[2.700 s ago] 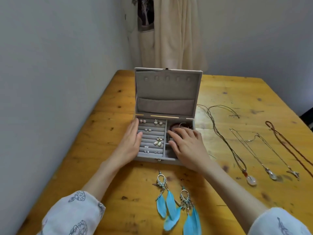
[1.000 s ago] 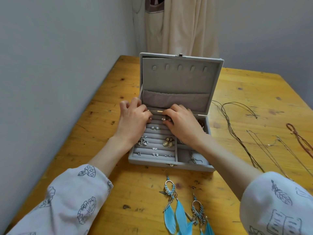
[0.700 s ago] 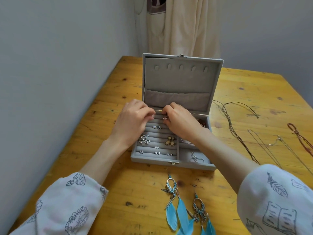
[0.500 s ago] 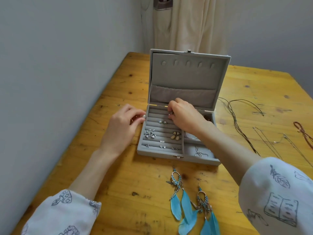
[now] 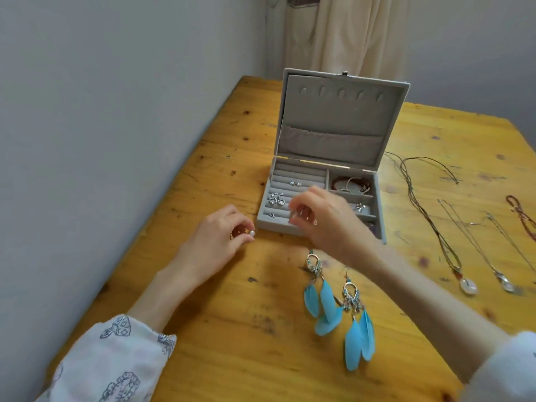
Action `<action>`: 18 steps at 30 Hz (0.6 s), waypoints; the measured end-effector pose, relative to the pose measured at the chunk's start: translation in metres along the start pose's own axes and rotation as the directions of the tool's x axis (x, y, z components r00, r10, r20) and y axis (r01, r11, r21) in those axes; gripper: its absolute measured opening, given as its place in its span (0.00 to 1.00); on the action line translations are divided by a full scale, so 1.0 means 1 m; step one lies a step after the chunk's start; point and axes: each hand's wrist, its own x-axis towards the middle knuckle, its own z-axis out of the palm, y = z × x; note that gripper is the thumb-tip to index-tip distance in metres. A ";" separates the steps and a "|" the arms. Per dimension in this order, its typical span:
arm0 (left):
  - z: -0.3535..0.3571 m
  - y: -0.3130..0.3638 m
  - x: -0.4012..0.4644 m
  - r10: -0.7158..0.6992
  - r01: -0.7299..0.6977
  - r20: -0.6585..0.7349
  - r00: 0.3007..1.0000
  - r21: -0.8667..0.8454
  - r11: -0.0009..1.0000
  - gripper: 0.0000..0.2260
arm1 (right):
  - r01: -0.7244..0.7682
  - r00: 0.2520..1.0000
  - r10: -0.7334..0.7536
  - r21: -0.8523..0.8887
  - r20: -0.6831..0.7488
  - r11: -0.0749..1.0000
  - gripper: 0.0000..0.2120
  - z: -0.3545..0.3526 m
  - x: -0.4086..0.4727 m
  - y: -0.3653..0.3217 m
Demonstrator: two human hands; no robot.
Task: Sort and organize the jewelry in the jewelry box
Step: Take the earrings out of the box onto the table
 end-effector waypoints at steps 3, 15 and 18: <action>0.008 0.004 -0.023 0.009 -0.009 0.071 0.997 -0.003 1.000 0.04 | 0.050 0.995 -0.049 -0.008 0.089 0.999 0.09 0.017 -0.029 -0.017; 0.011 -0.003 -0.036 -0.087 0.087 -0.030 0.996 -0.009 0.996 0.06 | 0.061 0.989 -0.047 -0.101 0.142 0.993 0.06 0.045 -0.032 -0.021; 0.014 -0.005 -0.035 -0.073 0.073 -0.008 0.997 -0.042 0.996 0.06 | 0.031 0.990 -0.020 -0.079 0.143 0.996 0.07 0.045 -0.029 -0.020</action>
